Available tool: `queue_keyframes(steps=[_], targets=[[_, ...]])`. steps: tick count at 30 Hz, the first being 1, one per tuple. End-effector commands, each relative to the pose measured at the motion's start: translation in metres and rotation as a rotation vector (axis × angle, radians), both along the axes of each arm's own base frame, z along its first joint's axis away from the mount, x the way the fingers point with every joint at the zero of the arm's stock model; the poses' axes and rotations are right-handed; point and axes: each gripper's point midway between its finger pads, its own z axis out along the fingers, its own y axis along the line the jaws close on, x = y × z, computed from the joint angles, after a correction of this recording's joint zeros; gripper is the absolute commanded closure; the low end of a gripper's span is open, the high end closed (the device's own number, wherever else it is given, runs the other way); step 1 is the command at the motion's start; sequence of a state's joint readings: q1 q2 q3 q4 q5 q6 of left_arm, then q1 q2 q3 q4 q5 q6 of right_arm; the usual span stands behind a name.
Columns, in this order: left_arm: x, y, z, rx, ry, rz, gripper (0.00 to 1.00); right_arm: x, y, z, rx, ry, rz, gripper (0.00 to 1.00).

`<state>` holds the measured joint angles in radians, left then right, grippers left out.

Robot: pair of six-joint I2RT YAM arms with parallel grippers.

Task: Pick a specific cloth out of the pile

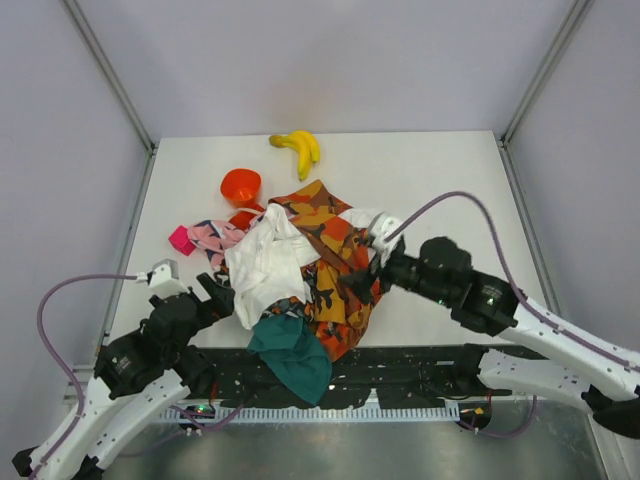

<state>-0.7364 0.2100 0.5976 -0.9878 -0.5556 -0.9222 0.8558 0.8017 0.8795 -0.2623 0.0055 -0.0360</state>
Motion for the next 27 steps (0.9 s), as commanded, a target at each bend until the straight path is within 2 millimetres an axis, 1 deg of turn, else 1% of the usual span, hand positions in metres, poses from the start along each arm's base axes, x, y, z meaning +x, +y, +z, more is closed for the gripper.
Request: queue_keyframes(steps=[1,2,3,4,5,6,7,8,9,10,11,14,15,16,17,18,19,20,21,22,23,24,25,26,27], targets=[[0.007,-0.002,0.011,-0.023,-0.045,0.014,0.0,-0.054,0.048,-0.027,-0.303,-0.183,0.3,0.05],[0.007,-0.002,0.012,-0.027,-0.049,0.012,0.0,-0.063,0.056,-0.032,-0.355,-0.229,0.379,0.05],[0.007,-0.002,0.012,-0.031,-0.054,0.012,0.0,-0.077,0.07,-0.047,-0.413,-0.244,0.479,0.05],[0.006,-0.001,0.013,-0.036,-0.059,0.013,0.0,-0.089,0.079,-0.055,-0.459,-0.28,0.584,0.05],[0.005,-0.001,0.011,-0.036,-0.059,0.013,0.0,-0.103,0.092,-0.073,-0.522,-0.282,0.657,0.05],[0.005,0.001,0.01,-0.039,-0.058,0.02,0.0,-0.106,0.099,-0.069,-0.546,-0.316,0.673,0.05],[0.004,0.002,0.009,-0.045,-0.062,0.028,0.0,-0.109,0.107,-0.083,-0.611,-0.326,0.675,0.05],[0.004,0.003,0.007,-0.048,-0.06,0.034,0.0,-0.108,0.113,-0.081,-0.651,-0.386,0.683,0.05],[0.004,0.003,0.007,-0.054,-0.066,0.035,0.01,-0.114,0.122,-0.095,-0.699,-0.403,0.719,0.05],[0.004,0.003,0.007,-0.056,-0.068,0.035,0.0,-0.11,0.125,-0.097,-0.743,-0.462,0.734,0.05],[0.003,0.004,0.008,-0.061,-0.073,0.035,0.0,-0.107,0.129,-0.11,-0.819,-0.502,0.758,0.05],[0.002,0.007,0.007,-0.05,-0.07,0.042,0.01,-0.1,0.137,-0.125,-0.948,-0.576,0.789,0.05],[0.002,0.008,0.007,-0.045,-0.07,0.045,0.0,-0.099,0.14,-0.122,-0.972,-0.617,0.779,0.05],[0.001,0.009,0.007,-0.045,-0.068,0.046,0.0,-0.099,0.149,-0.116,-0.951,-0.653,0.767,0.05],[0.001,0.009,0.005,-0.04,-0.064,0.049,0.0,-0.1,0.153,-0.112,-0.952,-0.69,0.779,0.05],[0.002,0.009,0.006,-0.042,-0.067,0.05,0.0,-0.102,0.165,-0.104,-0.903,-0.723,0.765,0.05],[0.002,0.009,0.006,-0.039,-0.07,0.049,0.0,-0.111,0.172,-0.1,-0.872,-0.752,0.809,0.05],[0.002,0.01,0.005,-0.028,-0.067,0.049,0.0,-0.115,0.177,-0.105,-0.875,-0.756,0.838,0.05],[0.001,0.013,0.005,-0.02,-0.063,0.054,0.0,-0.12,0.181,-0.105,-0.867,-0.764,0.873,0.05],[-0.001,0.016,0.005,-0.015,-0.057,0.067,0.0,-0.119,0.184,-0.12,-0.899,-0.743,0.893,0.05],[-0.003,0.019,0.005,-0.012,-0.053,0.079,0.0,-0.117,0.185,-0.127,-0.924,-0.733,0.903,0.05],[-0.003,0.021,0.005,-0.016,-0.053,0.088,0.0,-0.11,0.185,-0.144,-0.976,-0.709,0.911,0.05],[-0.003,0.02,0.006,-0.025,-0.06,0.086,0.0,-0.102,0.185,-0.149,-1.008,-0.69,0.887,0.05],[-0.002,0.019,0.008,-0.032,-0.069,0.081,0.0,-0.087,0.184,-0.165,-1.053,-0.651,0.867,0.05],[-0.002,0.017,0.009,-0.04,-0.077,0.074,0.0,-0.081,0.183,-0.17,-1.053,-0.615,0.859,0.05]])
